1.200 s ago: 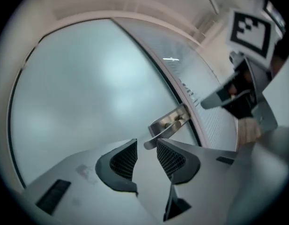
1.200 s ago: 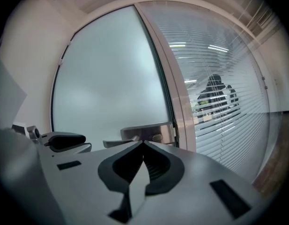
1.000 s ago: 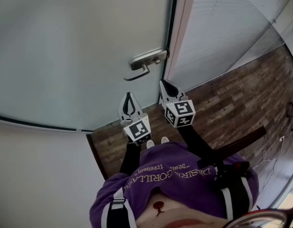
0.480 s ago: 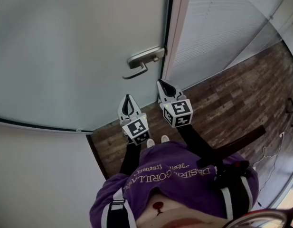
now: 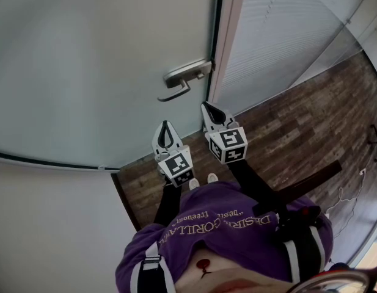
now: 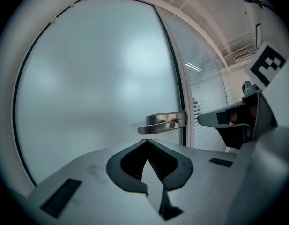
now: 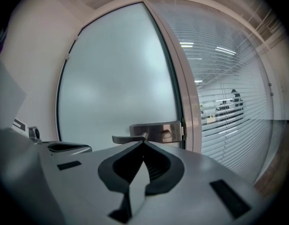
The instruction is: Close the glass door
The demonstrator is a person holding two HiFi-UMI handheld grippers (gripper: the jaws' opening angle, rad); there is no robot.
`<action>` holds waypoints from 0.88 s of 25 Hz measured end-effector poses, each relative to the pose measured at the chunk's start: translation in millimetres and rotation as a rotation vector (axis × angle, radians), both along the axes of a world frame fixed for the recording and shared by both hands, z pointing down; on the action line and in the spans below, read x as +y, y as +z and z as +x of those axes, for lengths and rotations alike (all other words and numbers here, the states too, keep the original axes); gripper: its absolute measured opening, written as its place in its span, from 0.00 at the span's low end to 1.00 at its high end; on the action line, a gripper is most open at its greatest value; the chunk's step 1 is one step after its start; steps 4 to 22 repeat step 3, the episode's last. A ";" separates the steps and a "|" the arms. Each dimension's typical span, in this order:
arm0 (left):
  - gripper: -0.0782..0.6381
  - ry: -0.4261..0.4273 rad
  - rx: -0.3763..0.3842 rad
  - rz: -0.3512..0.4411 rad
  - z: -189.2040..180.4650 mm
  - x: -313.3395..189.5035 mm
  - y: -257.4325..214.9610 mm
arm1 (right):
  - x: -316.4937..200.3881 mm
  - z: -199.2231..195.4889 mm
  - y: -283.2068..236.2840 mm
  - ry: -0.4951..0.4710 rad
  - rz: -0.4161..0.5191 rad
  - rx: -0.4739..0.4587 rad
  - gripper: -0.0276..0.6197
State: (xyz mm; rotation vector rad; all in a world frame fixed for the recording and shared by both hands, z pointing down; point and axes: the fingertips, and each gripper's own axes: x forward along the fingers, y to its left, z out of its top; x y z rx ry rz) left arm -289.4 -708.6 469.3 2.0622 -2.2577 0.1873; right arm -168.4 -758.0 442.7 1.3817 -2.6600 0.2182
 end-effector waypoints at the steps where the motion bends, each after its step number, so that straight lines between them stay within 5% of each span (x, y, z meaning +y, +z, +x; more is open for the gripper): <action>1: 0.11 0.002 -0.002 -0.001 0.1 0.2 -0.2 | 0.3 -0.6 -0.1 -0.001 0.000 0.001 0.03; 22: 0.11 0.006 -0.004 -0.002 0.5 0.7 -0.8 | 1.0 -1.9 -0.2 -0.003 0.000 0.002 0.03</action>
